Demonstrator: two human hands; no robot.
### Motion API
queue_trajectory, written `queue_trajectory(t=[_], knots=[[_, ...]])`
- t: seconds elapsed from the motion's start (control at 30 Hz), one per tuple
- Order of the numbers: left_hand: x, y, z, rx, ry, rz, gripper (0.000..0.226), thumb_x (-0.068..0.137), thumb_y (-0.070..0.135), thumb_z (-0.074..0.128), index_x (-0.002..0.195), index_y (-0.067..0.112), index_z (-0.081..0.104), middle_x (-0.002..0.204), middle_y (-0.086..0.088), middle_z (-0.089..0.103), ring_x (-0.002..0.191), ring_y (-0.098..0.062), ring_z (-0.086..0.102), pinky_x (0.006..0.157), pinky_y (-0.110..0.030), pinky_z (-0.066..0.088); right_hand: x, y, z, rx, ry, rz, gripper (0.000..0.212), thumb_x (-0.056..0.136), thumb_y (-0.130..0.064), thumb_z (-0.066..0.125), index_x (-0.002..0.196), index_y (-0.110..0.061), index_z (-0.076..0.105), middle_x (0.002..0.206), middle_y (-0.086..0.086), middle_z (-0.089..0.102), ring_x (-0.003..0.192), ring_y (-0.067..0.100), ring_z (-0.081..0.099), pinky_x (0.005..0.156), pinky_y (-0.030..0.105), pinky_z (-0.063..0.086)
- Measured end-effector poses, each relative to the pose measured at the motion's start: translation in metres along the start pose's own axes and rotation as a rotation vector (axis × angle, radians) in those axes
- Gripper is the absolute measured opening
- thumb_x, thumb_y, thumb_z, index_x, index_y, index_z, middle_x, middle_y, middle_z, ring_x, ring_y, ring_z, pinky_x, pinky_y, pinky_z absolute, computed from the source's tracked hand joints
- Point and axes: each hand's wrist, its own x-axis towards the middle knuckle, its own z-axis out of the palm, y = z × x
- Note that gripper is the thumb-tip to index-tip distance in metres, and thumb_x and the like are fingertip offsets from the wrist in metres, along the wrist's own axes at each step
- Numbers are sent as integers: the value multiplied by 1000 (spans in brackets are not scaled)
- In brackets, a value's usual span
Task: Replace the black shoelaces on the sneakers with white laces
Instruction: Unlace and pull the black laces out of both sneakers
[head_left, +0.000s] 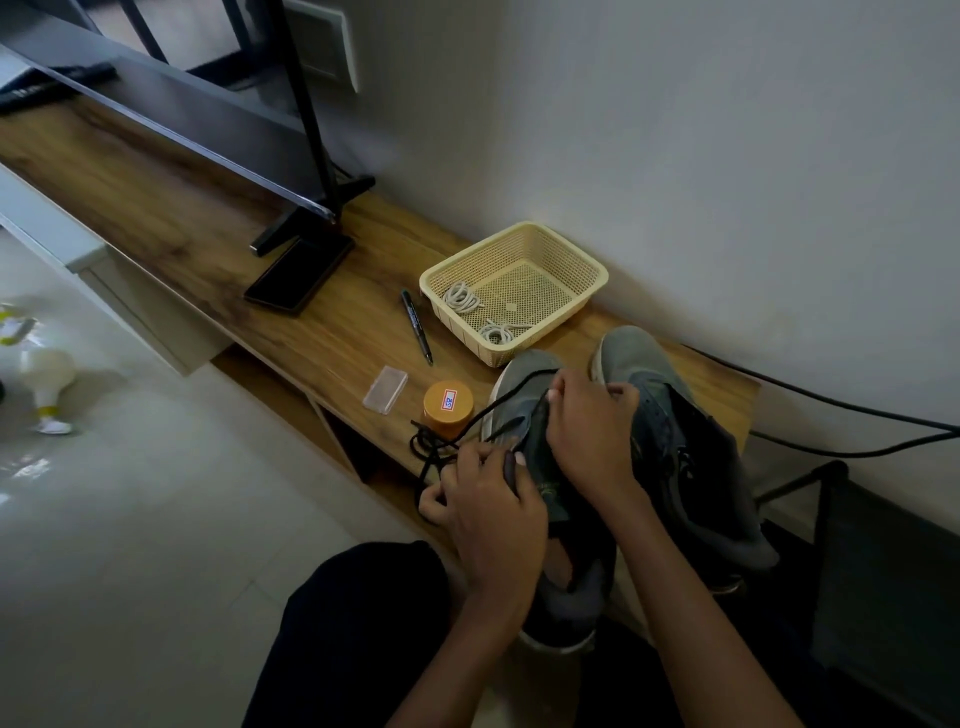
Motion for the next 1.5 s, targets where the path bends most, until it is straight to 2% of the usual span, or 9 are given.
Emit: queue_trajectory(t=[0.2,0.3,0.43,0.57,0.83,1.0,1.23,1.33,1.5], knots=[[-1,0,1,15,-15,-5,21,84,27,47,89,21,67,95,5,58,88,-17,52,86,-46,34,8,18,0,367,224,202,13,93,-7,37,87,-18,37,69,0,60,78,29,58,81,43,47],[-2,2,1,18,-12,32,32,86,34,40,99,24,67,101,5,59,94,-15,53,88,-44,33,8,17,-12,271,192,164,7,91,-8,48,86,-13,48,79,2,55,85,29,53,79,33,34],[-3,6,-5,-74,-8,73,48,83,39,31,115,25,64,116,10,63,109,-8,55,100,-35,22,6,17,-25,92,70,22,20,77,-5,62,96,-12,65,123,7,52,119,29,38,97,43,26],[-4,10,-9,-113,-24,94,43,89,31,36,118,17,64,115,3,67,110,-11,59,107,-37,21,0,12,-17,-11,-140,-111,16,78,-18,66,92,-22,72,139,-4,44,134,26,21,103,42,14],[-4,11,-11,-174,-165,-17,38,98,18,45,135,20,50,135,-7,54,134,-24,41,105,-43,41,5,12,-6,-58,-96,-187,4,80,-21,69,83,-21,72,109,-9,66,118,19,43,103,40,8],[-7,15,-9,-33,3,105,32,81,0,68,113,8,66,89,-9,73,109,-24,57,98,-63,39,0,9,4,-52,20,-148,8,89,-19,57,89,-19,65,89,-7,67,110,18,52,108,43,-1],[-9,21,-11,-99,55,53,34,82,-2,67,114,9,66,90,-9,73,110,-14,37,95,-66,40,7,12,6,98,294,107,8,90,-10,51,84,-12,56,76,2,61,79,23,57,108,49,16],[-8,21,-12,-105,54,58,33,81,-2,67,112,10,67,94,-8,73,112,-20,44,94,-66,41,8,14,-2,188,361,177,6,89,-11,56,84,-13,60,79,2,64,81,23,57,101,45,26],[-8,21,-13,-201,-4,-60,32,91,3,55,121,14,63,114,-10,68,115,1,14,107,-60,31,2,8,-13,203,128,41,25,75,-5,59,93,-17,71,122,0,60,120,30,40,97,43,22]])
